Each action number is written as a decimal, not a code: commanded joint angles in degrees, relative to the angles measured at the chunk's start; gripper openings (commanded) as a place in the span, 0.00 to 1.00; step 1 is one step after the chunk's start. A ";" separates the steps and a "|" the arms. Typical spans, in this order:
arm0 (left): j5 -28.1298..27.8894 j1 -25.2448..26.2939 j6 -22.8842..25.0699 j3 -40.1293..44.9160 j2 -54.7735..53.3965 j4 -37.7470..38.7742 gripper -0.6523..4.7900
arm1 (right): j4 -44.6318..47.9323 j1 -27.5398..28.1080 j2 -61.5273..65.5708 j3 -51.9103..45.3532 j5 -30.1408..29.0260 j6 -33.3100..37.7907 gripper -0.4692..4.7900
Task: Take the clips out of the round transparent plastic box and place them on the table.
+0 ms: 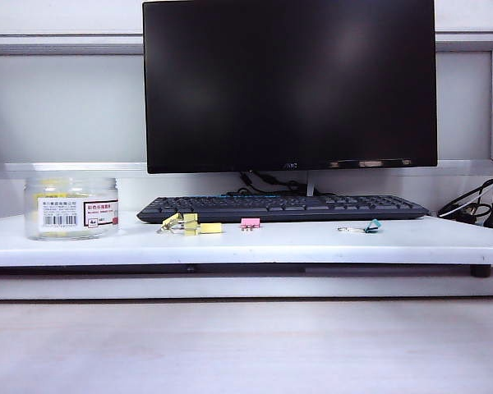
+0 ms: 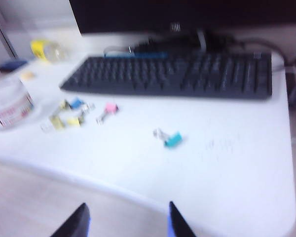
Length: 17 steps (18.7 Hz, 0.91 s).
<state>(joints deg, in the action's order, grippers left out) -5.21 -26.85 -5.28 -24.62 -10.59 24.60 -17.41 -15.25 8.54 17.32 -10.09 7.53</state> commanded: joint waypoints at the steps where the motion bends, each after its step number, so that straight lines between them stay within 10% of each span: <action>1: 0.07 -0.04 -4.39 1.42 -0.02 -8.48 0.34 | 1.81 -0.07 0.00 -1.97 0.15 0.52 0.48; 17: 1.51 -0.04 16.46 14.97 -0.02 -17.14 0.34 | 18.34 -0.04 -0.02 -12.66 4.15 3.26 0.46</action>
<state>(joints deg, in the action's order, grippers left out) -3.88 -26.85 9.69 -9.87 -10.57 8.38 -2.13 -15.25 8.54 5.15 -6.04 10.72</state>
